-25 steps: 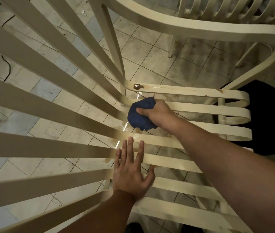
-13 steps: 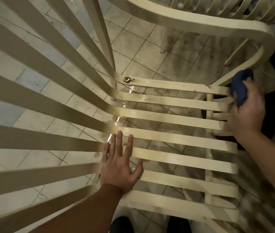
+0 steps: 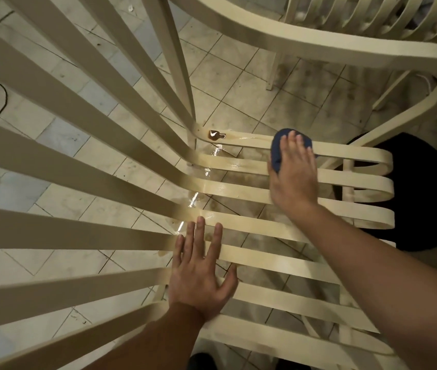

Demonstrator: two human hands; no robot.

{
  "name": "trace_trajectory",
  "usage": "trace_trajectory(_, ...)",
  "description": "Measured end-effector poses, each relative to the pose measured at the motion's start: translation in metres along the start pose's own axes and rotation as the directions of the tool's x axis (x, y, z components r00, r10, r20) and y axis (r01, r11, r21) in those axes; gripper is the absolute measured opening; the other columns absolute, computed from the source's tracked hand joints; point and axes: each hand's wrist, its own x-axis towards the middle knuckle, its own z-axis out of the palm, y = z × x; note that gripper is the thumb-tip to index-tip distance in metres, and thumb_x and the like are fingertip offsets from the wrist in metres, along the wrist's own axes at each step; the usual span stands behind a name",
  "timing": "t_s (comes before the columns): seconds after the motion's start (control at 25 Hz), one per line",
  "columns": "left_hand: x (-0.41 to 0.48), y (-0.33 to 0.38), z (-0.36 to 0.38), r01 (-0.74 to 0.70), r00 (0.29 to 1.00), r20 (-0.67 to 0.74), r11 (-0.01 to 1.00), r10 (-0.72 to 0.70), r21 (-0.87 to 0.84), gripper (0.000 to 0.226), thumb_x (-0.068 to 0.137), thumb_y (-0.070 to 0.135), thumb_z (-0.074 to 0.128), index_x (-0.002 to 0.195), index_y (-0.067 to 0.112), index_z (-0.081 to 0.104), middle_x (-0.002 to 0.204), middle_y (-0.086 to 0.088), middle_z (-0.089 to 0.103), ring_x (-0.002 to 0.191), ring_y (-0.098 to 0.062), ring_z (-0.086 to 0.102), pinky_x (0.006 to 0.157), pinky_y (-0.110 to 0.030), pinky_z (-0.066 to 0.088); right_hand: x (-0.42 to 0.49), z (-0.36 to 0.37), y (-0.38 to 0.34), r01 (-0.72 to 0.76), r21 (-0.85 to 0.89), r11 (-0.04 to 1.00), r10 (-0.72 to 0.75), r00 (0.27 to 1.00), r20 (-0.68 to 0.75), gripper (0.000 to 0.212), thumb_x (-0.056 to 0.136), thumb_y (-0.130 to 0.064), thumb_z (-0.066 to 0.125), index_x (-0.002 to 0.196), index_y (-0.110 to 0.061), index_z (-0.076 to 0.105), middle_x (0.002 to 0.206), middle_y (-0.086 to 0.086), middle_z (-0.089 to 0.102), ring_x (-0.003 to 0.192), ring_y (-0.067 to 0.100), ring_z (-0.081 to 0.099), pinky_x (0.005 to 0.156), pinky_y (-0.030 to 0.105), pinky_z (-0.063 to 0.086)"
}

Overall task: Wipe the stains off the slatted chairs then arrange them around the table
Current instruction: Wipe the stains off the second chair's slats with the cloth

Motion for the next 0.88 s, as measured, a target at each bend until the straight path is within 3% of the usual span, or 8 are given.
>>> trace_trajectory(0.08, 0.0, 0.001, 0.0, 0.006, 1.0, -0.005, 1.0, -0.006, 0.001, 0.086, 0.093, 0.061, 0.042, 0.165, 0.026, 0.01, 0.172, -0.01, -0.002, 0.159, -0.029, -0.002, 0.125, -0.049, 0.003, -0.004, 0.006, -0.022, 0.017, 0.027, 0.999, -0.017, 1.0, 0.009, 0.069, 0.105, -0.03, 0.045, 0.162, -0.011, 0.011, 0.171, 0.006, 0.008, 0.158, 0.02, 0.002, 0.127, 0.037, -0.002)
trace_trajectory(0.24, 0.0, 0.002, -0.001, 0.004, 1.0, -0.015, 1.0, -0.004, 0.004, 0.086, 0.093, 0.06, 0.043, 0.165, 0.026, 0.011, 0.172, -0.01, 0.0, 0.159, -0.028, -0.001, 0.126, -0.047, 0.0, -0.023, 0.031, -0.053, 0.115, -0.079, 0.99, -0.114, 0.993, 0.02, 0.07, 0.103, -0.023, 0.044, 0.162, -0.01, 0.009, 0.171, 0.008, 0.004, 0.158, 0.021, 0.0, 0.125, 0.038, -0.009)
trace_trajectory(0.4, 0.001, 0.002, -0.001, 0.007, 1.0, 0.0, 1.0, -0.007, 0.009, 0.086, 0.092, 0.06, 0.045, 0.165, 0.026, 0.014, 0.172, -0.011, 0.002, 0.159, -0.028, -0.001, 0.126, -0.044, -0.002, -0.025, 0.042, -0.076, 0.28, -0.061, 0.958, -0.281, 0.96, -0.006, 0.071, 0.096, -0.024, 0.052, 0.159, -0.005, 0.025, 0.167, 0.013, 0.023, 0.155, 0.027, 0.018, 0.125, 0.041, 0.002)
trace_trajectory(0.48, 0.001, 0.001, 0.0, 0.01, 1.0, 0.02, 1.0, -0.011, 0.03, 0.084, 0.091, 0.06, 0.046, 0.163, 0.022, 0.024, 0.172, -0.012, 0.005, 0.159, -0.028, 0.0, 0.126, -0.045, 0.001, -0.032, 0.046, -0.092, 0.408, -0.007, 0.913, -0.408, 0.912, 0.04, 0.07, 0.094, -0.023, 0.052, 0.158, -0.005, 0.029, 0.165, 0.013, 0.029, 0.154, 0.026, 0.022, 0.124, 0.039, 0.001)
trace_trajectory(0.56, 0.001, 0.0, 0.001, 0.008, 0.999, 0.037, 0.999, -0.01, 0.045, 0.079, 0.09, 0.06, 0.046, 0.158, 0.019, 0.038, 0.171, -0.013, 0.01, 0.159, -0.028, 0.0, 0.126, -0.047, 0.004, -0.041, 0.048, -0.101, 0.446, 0.139, 0.884, -0.459, 0.885, 0.08, 0.071, 0.09, -0.019, 0.059, 0.155, -0.005, 0.034, 0.163, 0.012, 0.034, 0.153, 0.024, 0.026, 0.125, 0.038, 0.004)
trace_trajectory(0.68, 0.001, 0.0, 0.001, 0.013, 0.999, 0.041, 0.998, -0.015, 0.058, 0.081, 0.091, 0.061, 0.044, 0.16, 0.019, 0.034, 0.172, -0.012, 0.006, 0.159, -0.028, -0.001, 0.125, -0.049, 0.006, -0.042, 0.034, -0.095, 0.315, 0.452, 0.835, -0.416, 0.898, 0.142, 0.055, 0.095, -0.014, 0.06, 0.148, -0.01, 0.049, 0.154, 0.008, 0.049, 0.146, 0.021, 0.039, 0.125, 0.036, 0.019)
trace_trajectory(0.76, 0.0, 0.001, 0.0, 0.007, 1.0, 0.026, 0.998, -0.009, 0.057, 0.085, 0.092, 0.061, 0.043, 0.164, 0.021, 0.021, 0.172, -0.012, 0.002, 0.159, -0.029, -0.001, 0.125, -0.049, 0.005, -0.043, 0.013, -0.081, 0.124, 0.605, 0.786, -0.318, 0.922, 0.223, 0.042, 0.101, -0.025, 0.059, 0.142, -0.017, 0.057, 0.142, 0.004, 0.061, 0.134, 0.021, 0.052, 0.117, 0.034, 0.034)
trace_trajectory(0.88, 0.001, 0.0, -0.001, -0.003, 1.0, 0.01, 0.999, 0.003, 0.042, 0.087, 0.092, 0.061, 0.043, 0.165, 0.023, 0.012, 0.172, -0.011, 0.001, 0.159, -0.03, -0.002, 0.125, -0.049, 0.004, -0.053, -0.023, -0.046, -0.088, 0.805, 0.587, -0.207, 0.945, 0.254, 0.037, 0.101, -0.034, 0.057, 0.134, -0.018, 0.062, 0.119, -0.002, 0.073, 0.111, 0.014, 0.067, 0.099, 0.038, 0.053)
